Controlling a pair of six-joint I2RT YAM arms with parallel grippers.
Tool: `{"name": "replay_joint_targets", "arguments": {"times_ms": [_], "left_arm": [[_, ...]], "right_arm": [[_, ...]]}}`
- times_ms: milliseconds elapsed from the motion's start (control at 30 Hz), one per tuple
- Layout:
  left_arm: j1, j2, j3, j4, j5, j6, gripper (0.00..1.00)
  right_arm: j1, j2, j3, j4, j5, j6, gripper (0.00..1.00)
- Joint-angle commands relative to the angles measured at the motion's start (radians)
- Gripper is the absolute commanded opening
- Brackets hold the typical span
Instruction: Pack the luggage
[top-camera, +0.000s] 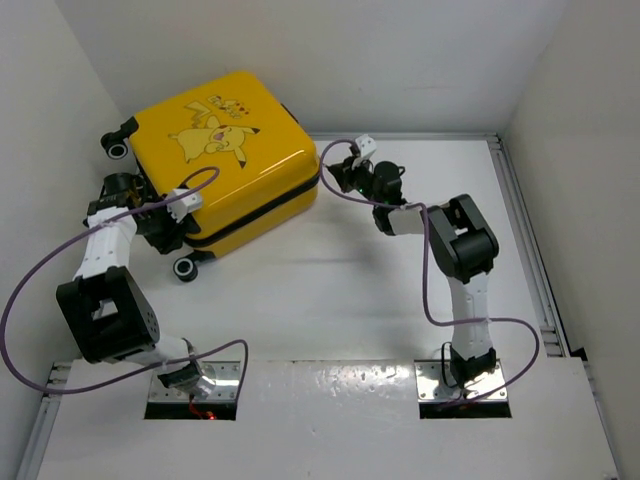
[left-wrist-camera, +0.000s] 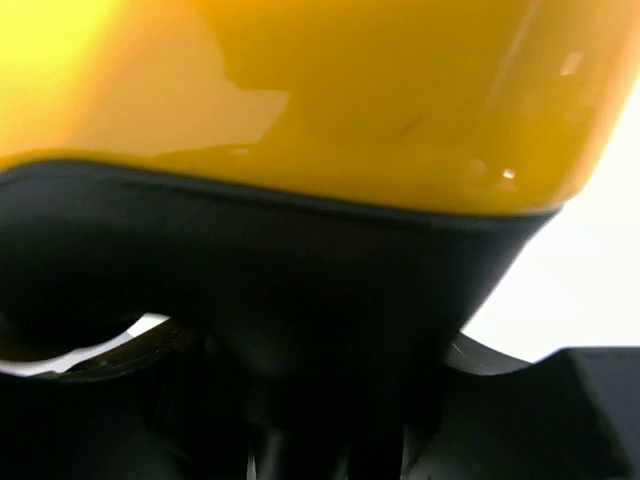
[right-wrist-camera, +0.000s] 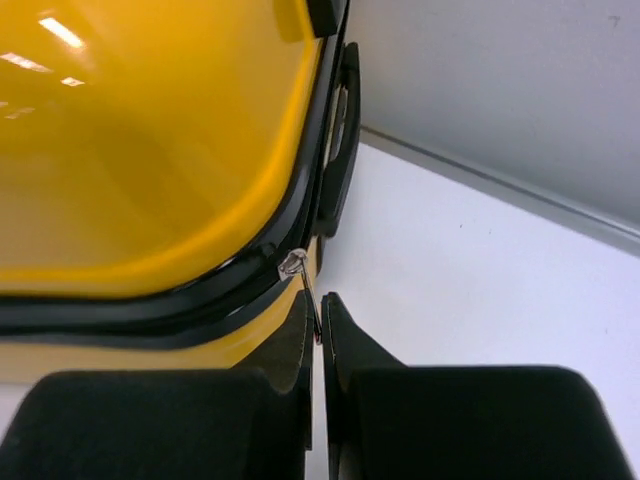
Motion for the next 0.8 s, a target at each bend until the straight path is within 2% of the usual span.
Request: {"name": "replay_joint_targets", "arguments": {"times_ms": [0,100,133,333,367,433,467,633,700,767], "left_arm": [[0.058,0.099,-0.026,0.175,-0.171,-0.022,0.00],[0.048,0.109,-0.026,0.184,-0.171,-0.013,0.00],[0.038,0.109,-0.026,0.185,-0.171,-0.013,0.00],[0.005,0.152,-0.012,0.273,-0.191,-0.054,0.00],[-0.009,0.152,0.000,0.286,-0.208,-0.065,0.00],[-0.022,0.180,0.014,0.306,-0.220,-0.076,0.00],[-0.035,0.180,0.024,0.324,-0.239,-0.091,0.00],[-0.086,0.189,0.035,0.379,-0.282,-0.171,0.00],[-0.118,0.165,0.025,0.413,-0.311,-0.197,0.00],[-0.138,0.145,0.003,0.448,-0.325,-0.197,0.00]], "right_arm": [[-0.090,0.074,0.157,-0.003,0.115,-0.054,0.00],[-0.094,0.155,0.233,-0.009,0.086,-0.037,0.00],[-0.119,0.189,0.310,-0.006,0.065,-0.033,0.00],[-0.134,0.376,0.542,0.029,-0.064,0.015,0.00],[-0.132,0.416,0.631,0.023,-0.077,0.029,0.00],[-0.129,0.476,0.694,0.010,-0.080,0.041,0.00],[-0.130,0.520,0.793,-0.006,-0.078,0.056,0.00],[-0.115,0.686,1.060,-0.074,-0.028,0.078,0.00],[-0.109,0.735,1.145,-0.092,-0.015,0.099,0.00],[-0.101,0.747,1.141,-0.076,0.009,0.121,0.00]]}}
